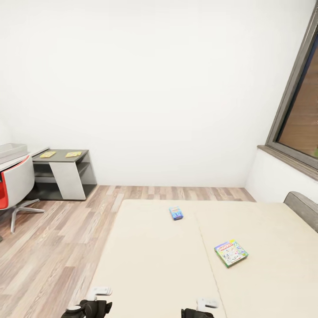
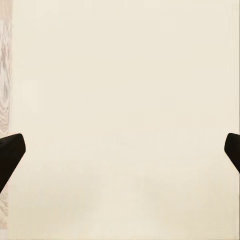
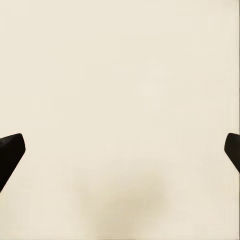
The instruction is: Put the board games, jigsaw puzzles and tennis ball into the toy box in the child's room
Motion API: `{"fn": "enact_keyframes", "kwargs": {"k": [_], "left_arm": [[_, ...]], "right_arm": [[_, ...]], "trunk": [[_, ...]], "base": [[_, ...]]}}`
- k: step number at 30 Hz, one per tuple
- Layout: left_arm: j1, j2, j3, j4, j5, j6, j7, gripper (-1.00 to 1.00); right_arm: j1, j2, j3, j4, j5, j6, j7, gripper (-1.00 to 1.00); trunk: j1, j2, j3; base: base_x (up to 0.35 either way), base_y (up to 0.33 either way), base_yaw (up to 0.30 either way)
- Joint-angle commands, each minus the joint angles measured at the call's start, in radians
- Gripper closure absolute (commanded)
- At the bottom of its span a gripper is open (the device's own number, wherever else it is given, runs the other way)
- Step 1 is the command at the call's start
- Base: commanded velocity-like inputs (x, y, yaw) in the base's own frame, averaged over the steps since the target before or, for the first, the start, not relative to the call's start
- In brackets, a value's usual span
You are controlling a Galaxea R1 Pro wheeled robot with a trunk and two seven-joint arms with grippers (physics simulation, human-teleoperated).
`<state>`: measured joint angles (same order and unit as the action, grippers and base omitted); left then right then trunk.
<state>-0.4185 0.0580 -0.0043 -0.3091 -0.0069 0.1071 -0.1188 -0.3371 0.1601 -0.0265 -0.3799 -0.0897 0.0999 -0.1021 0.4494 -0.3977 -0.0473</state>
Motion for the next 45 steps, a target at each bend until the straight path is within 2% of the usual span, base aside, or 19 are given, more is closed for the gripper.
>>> {"fn": "enact_keyframes", "kwargs": {"k": [1,17,45], "left_arm": [[0.0,0.0,0.0,-0.002,-0.001,0.006,-0.003,-1.0],[0.0,0.0,0.0,-0.002,0.0,0.007,-0.004,-1.0],[0.0,0.0,0.001,-0.003,0.001,0.006,-0.004,-1.0]], "right_arm": [[0.0,0.001,-0.002,-0.002,-0.01,0.004,-0.002,-1.0],[0.0,0.0,-0.001,-0.002,-0.01,0.004,-0.002,-1.0],[0.0,0.0,-0.001,-0.002,-0.01,0.004,-0.002,-1.0]], "trunk": [[0.001,-0.002,-0.002],[0.001,-0.002,-0.002],[0.001,-0.002,-0.002]], "base": [[0.0,-0.28,0.0],[0.0,-0.262,0.0],[-0.001,-0.014,0.0]]}}
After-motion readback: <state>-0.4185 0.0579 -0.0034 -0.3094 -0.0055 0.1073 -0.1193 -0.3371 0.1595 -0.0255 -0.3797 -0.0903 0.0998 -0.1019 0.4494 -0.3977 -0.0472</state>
